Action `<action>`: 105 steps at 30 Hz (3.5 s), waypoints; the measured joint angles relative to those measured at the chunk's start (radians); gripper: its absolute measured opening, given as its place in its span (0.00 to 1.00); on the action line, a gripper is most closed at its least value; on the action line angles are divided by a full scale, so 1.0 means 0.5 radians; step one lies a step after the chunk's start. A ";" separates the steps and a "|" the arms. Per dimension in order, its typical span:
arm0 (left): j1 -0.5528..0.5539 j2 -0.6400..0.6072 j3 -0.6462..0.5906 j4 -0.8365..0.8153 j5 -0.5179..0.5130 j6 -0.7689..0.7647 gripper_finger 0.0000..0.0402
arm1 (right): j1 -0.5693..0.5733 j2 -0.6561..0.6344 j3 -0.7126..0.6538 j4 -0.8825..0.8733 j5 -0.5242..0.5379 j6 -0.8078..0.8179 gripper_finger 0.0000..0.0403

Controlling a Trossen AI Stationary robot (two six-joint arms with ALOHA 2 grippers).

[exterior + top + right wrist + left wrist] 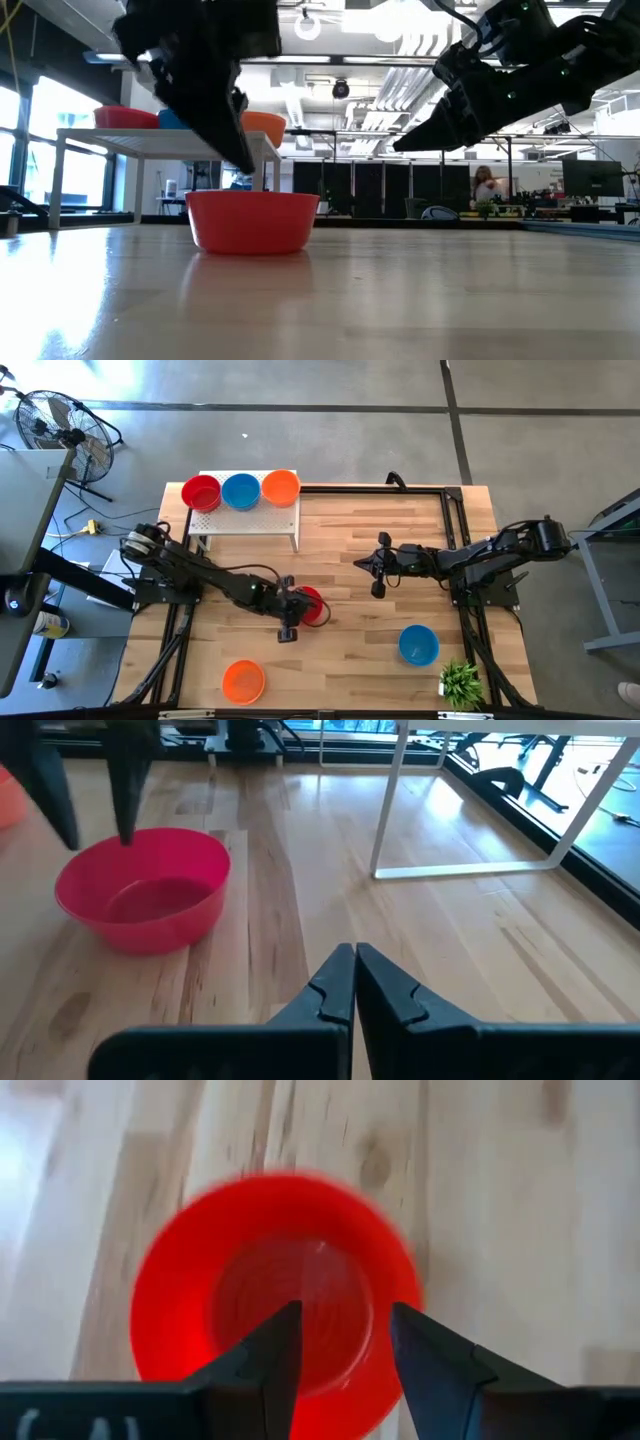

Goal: Pick & Place Mini bowls
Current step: Stack the red bowl on the red bowls on the shelf

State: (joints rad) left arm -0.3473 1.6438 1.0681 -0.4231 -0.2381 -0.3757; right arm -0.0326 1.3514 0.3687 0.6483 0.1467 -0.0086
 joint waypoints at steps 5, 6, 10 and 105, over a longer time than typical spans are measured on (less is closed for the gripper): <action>0.000 0.089 0.000 0.000 0.146 0.013 0.37 | 0.000 0.000 0.000 -0.001 -0.001 0.000 0.00; -0.002 0.114 -0.002 0.005 0.150 0.012 0.37 | 0.000 0.001 0.000 -0.001 0.000 0.000 0.00; -0.002 0.178 -0.004 -0.005 0.150 0.023 0.37 | 0.000 0.001 0.000 -0.001 -0.001 0.000 0.00; 2.496 -0.905 0.654 -1.903 -0.024 0.346 0.01 | 0.000 0.001 0.001 -0.047 -0.009 0.001 0.01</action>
State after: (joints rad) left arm 0.9006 1.1912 1.3951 -1.3746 -0.2503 -0.2025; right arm -0.0326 1.3518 0.3691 0.6250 0.1423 -0.0082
